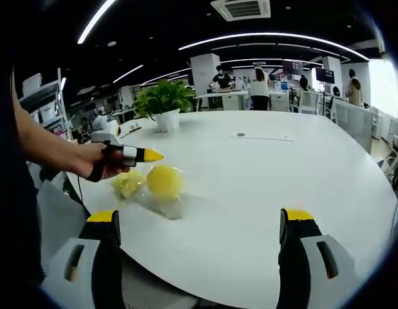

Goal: Compare the silicone blocks by pressing each to a similar depth, holding the contact briefly, and releasing to observe deformation and rebound differences across the visible hardness samples.

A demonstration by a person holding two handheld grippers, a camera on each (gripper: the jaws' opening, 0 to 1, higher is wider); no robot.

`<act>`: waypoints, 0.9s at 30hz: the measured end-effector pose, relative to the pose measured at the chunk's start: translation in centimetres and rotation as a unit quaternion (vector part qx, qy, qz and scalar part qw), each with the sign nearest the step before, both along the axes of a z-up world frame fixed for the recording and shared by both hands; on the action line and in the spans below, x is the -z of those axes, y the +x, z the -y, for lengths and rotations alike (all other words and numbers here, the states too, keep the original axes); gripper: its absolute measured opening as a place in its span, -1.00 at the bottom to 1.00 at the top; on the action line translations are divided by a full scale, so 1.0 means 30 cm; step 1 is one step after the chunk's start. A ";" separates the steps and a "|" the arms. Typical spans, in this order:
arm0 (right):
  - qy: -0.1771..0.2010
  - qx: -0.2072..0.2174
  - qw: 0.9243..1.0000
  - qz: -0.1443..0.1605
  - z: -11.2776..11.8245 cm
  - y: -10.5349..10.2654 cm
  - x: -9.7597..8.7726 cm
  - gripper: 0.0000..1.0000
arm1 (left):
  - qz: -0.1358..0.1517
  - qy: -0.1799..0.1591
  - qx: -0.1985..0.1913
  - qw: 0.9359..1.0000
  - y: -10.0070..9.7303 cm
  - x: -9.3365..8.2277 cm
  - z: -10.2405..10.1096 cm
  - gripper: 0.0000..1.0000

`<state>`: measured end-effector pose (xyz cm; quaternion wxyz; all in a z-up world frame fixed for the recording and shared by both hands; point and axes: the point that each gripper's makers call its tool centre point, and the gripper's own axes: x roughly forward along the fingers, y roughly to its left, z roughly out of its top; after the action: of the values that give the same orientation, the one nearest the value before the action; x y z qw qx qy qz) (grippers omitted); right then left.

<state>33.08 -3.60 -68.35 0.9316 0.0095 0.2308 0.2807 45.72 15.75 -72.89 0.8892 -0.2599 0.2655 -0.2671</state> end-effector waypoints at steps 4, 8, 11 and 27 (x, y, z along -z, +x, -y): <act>0.000 0.000 1.000 -0.003 -0.003 -0.005 0.001 0.93 | -0.055 0.008 -0.026 0.998 -0.014 0.066 -0.007 -1.00; 0.001 -0.003 1.000 -0.006 -0.005 -0.015 0.003 0.93 | -0.065 0.009 -0.056 0.996 0.002 0.104 -0.029 -1.00; 0.002 0.000 1.000 -0.006 0.003 -0.019 0.001 0.93 | -0.051 0.039 -0.042 0.997 0.006 0.105 -0.026 -1.00; 0.007 -0.001 1.000 -0.008 -0.009 -0.025 0.013 0.93 | -0.075 0.157 -0.018 0.985 0.003 0.210 -0.050 -1.00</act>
<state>32.34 -3.33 -68.73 0.9295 0.0183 0.2358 0.2829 45.81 17.25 -79.20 0.9014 -0.1412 0.3650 -0.1855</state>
